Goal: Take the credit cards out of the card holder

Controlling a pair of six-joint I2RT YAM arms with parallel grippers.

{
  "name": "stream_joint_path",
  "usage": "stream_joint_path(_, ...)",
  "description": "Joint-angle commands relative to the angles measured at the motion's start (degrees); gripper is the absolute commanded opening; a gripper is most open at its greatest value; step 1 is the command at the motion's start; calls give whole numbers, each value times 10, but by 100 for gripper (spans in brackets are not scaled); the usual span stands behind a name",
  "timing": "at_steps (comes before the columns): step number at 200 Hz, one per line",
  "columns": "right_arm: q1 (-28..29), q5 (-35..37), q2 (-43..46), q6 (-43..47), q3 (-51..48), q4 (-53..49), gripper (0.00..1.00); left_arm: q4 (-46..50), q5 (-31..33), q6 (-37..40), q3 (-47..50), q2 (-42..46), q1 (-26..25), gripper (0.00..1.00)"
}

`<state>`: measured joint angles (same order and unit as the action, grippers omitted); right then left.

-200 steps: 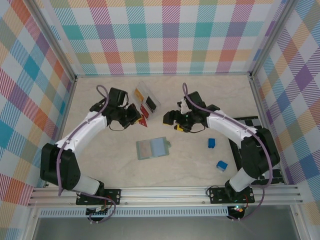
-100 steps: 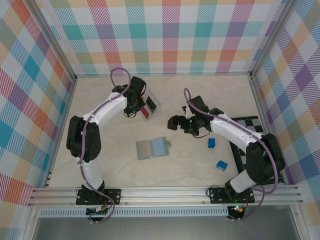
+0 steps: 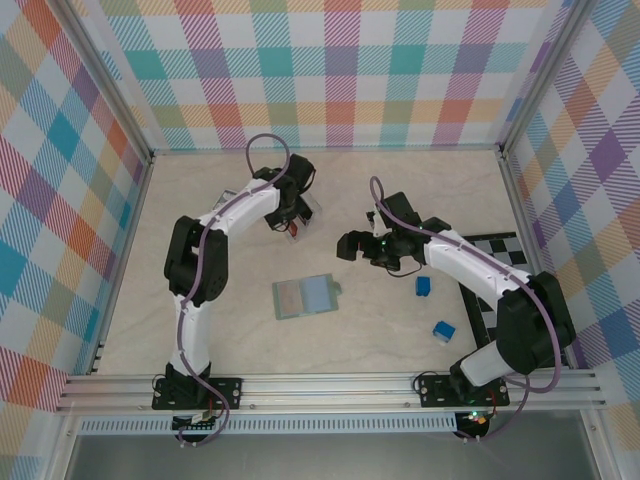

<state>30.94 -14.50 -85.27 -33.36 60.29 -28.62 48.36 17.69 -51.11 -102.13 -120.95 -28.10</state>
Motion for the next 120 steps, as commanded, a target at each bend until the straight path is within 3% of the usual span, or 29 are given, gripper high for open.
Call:
stream_joint_path(1,-1,4,13,7,-3,-15,100,9,7,-4,-19,-12,-3,0)
stream_joint_path(29,0,1,12,4,-2,-17,100,7,-3,-3,-25,-22,-3,1)
stream_joint_path(80,-1,-3,20,4,0,-19,100,12,-14,12,-34,-20,-3,28)
stream_joint_path(120,-1,2,26,1,-2,-24,100,-7,-50,35,-24,19,-1,32)
